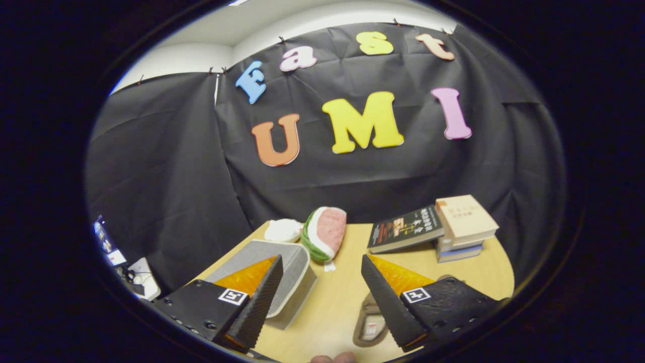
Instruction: Open the storage box then place both shoes into the box .Put the left shoe in first, then the right shoe, with the right side of both shoes facing outward in a uniform manner.
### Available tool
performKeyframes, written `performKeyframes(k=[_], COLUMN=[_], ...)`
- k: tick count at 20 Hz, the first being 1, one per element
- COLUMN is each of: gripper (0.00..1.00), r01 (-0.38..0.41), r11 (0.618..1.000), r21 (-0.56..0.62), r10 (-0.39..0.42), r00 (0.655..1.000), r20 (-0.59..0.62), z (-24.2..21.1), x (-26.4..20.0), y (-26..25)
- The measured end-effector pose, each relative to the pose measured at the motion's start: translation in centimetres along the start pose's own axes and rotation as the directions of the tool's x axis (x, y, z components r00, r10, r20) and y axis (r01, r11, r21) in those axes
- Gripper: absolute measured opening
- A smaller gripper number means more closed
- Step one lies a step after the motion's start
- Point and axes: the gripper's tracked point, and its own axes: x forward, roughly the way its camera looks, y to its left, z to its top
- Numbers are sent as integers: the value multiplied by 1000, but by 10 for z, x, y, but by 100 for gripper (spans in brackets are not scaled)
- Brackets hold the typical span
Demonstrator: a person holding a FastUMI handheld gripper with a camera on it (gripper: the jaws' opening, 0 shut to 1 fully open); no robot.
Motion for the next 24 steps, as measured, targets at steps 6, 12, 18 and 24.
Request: performKeyframes(k=[6,12,18,24], gripper=[95,95,95,94], r01=[-118,-212,-173,-116], r11=[986,929,839,670], r21=[118,304,516,733], r10=[140,304,373,462], r00=[968,904,873,838], r20=[-207,-300,-314,-290], z=[-77,-120,-137,-141], x=[41,70,92,108], y=[39,69,71,73])
